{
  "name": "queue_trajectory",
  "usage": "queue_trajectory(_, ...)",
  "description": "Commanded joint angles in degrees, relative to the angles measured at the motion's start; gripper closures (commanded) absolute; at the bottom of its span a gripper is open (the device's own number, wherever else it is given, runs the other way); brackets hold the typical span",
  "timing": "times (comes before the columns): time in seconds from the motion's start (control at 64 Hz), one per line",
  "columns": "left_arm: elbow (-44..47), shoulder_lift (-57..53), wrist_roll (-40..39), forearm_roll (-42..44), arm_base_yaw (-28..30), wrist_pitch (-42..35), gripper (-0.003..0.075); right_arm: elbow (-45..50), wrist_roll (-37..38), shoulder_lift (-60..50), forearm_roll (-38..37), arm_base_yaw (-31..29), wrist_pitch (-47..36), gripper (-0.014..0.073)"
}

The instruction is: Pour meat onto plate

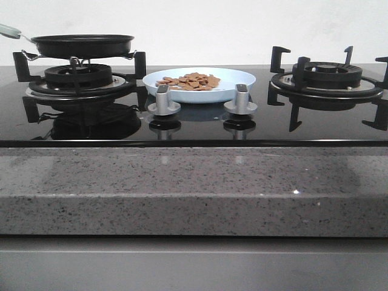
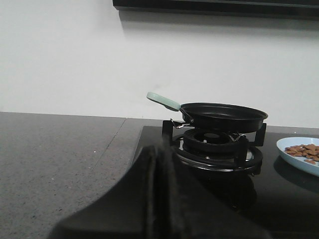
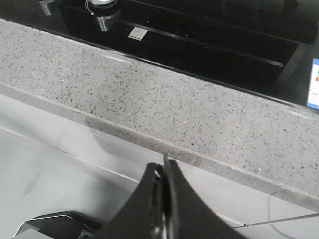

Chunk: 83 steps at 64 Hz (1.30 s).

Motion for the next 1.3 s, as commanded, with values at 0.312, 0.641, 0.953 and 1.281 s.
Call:
queue_trajectory(0.312, 0.4, -1.1, -0.7, 0.0, 0.0, -5.0, 0.0741, -1.5, -0.1, 0.5, 0.0, -0.1, -3.6, 0.0662)
queue_trajectory(0.641, 0.4, -1.0, -0.7, 0.0, 0.0, -5.0, 0.0741, 0.8, -1.5, -3.6, -4.0, -1.2, -6.9, 0.0662)
queue_trajectory(0.953, 0.4, -1.0, -0.7, 0.0, 0.0, -5.0, 0.0741, 22.3, -1.4, -18.0, -4.7, -8.4, -34.6, 0.0662)
queue_trajectory(1.281, 0.4, -1.0, -0.7, 0.0, 0.0, -5.0, 0.0741, 38.9, -1.4, -23.4, -3.9, -11.4, -56.1, 0.0662)
